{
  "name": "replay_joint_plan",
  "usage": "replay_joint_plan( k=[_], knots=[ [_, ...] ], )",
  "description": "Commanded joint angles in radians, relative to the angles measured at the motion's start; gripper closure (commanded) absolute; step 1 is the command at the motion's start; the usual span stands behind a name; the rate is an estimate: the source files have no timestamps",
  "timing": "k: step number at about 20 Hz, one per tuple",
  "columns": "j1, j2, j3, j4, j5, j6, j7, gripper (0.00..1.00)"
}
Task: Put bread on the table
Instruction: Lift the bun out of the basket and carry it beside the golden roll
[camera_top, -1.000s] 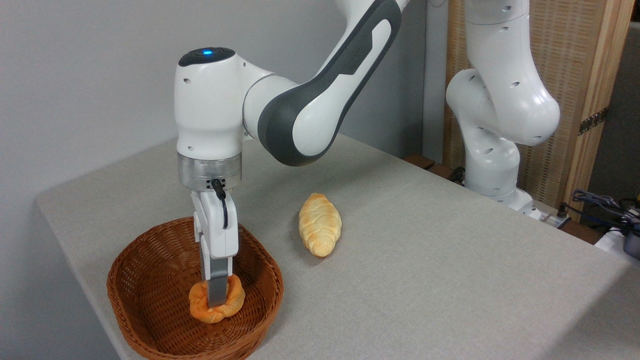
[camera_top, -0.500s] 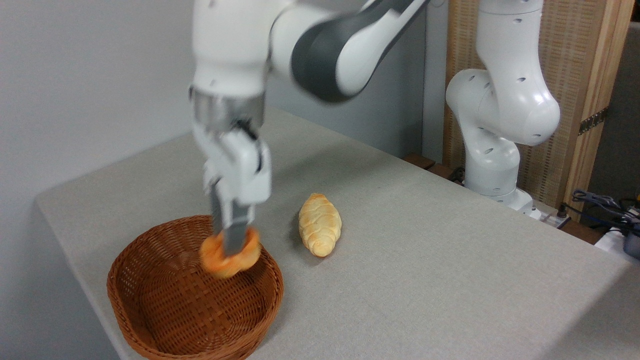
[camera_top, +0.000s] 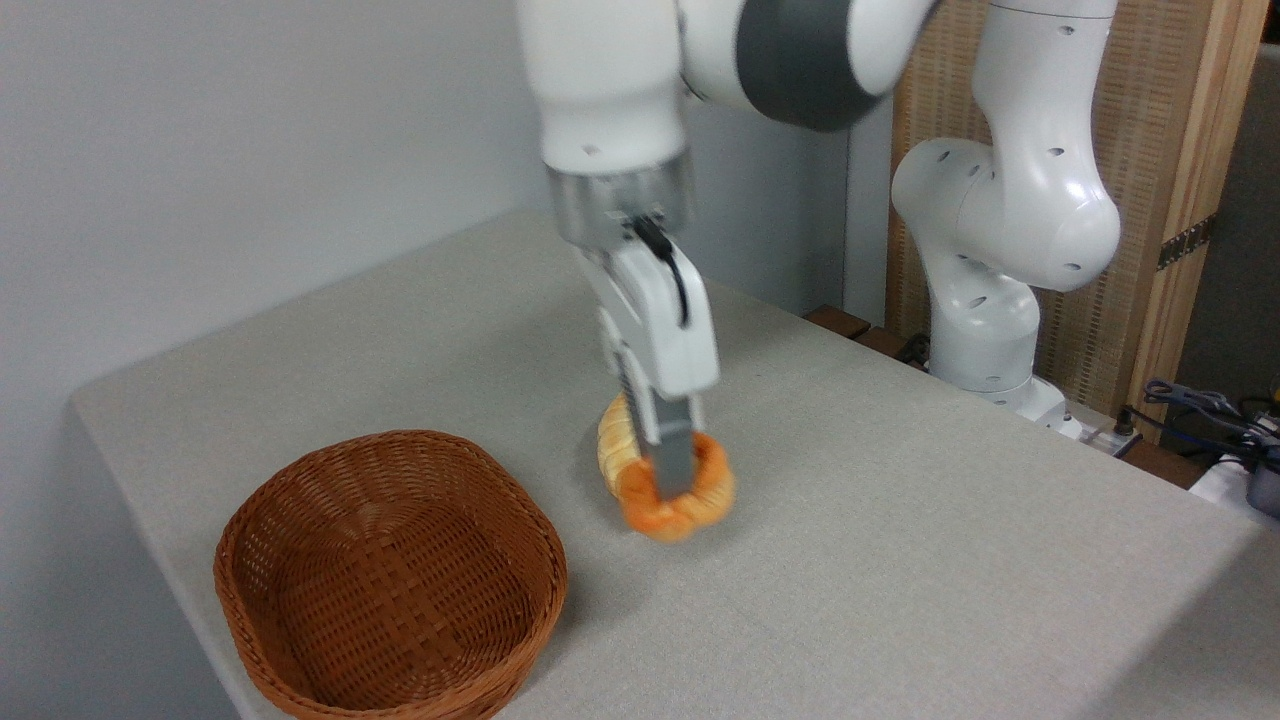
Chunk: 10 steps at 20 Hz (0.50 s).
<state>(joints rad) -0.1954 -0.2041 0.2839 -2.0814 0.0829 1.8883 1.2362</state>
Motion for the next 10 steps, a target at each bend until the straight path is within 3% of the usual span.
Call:
replay_joint_plan(
  k=[1,2,6,10],
  knots=[
    [-0.015,-0.017,0.009,-0.066,0.095,0.008,0.029,0.26],
    [-0.016,-0.015,0.009,-0.071,0.097,0.018,0.026,0.17],
    [-0.035,0.002,0.009,-0.074,0.087,0.066,0.020,0.00],
    [-0.047,0.015,0.009,-0.092,0.087,0.081,0.022,0.00]
  ],
)
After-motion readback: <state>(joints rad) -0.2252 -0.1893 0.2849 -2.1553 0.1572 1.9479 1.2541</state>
